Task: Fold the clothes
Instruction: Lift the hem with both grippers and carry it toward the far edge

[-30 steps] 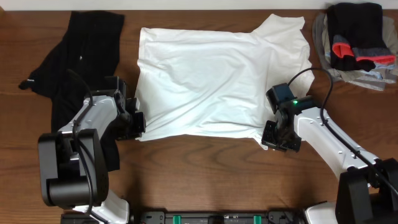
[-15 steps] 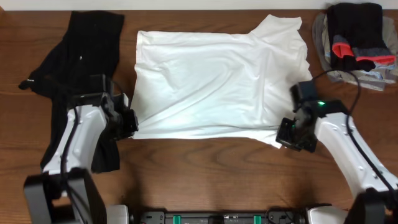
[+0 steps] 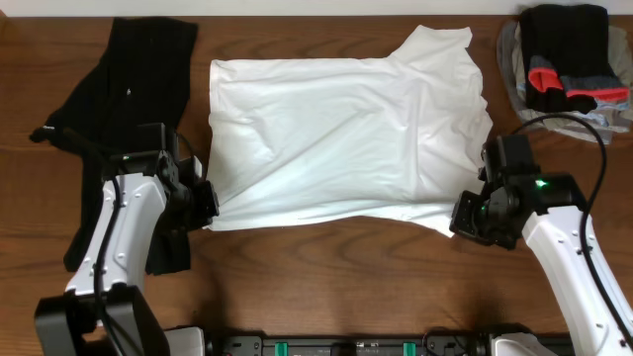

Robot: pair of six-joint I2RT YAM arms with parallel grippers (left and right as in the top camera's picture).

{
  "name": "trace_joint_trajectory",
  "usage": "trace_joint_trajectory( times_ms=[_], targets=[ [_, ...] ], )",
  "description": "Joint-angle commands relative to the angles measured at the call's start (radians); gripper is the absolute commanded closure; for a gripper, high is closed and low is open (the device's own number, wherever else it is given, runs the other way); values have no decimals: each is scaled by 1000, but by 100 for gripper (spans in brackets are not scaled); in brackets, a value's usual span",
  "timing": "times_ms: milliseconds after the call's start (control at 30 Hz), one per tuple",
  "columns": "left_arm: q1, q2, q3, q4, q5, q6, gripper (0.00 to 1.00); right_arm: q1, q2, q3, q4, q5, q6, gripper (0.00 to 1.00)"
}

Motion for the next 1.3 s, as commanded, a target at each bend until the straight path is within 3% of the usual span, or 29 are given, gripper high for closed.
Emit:
trace_joint_trajectory(
  times_ms=[0, 800, 1267],
  targets=[
    [2, -46, 8, 11, -1, -51, 94, -8, -14, 31, 20, 44, -19, 99],
    [-17, -36, 8, 478, -2, -51, 94, -42, 176, 31, 491, 97, -143, 99],
    [-115, 110, 8, 645, -61, -51, 94, -42, 221, 31, 596, 108, -153, 99]
  ],
)
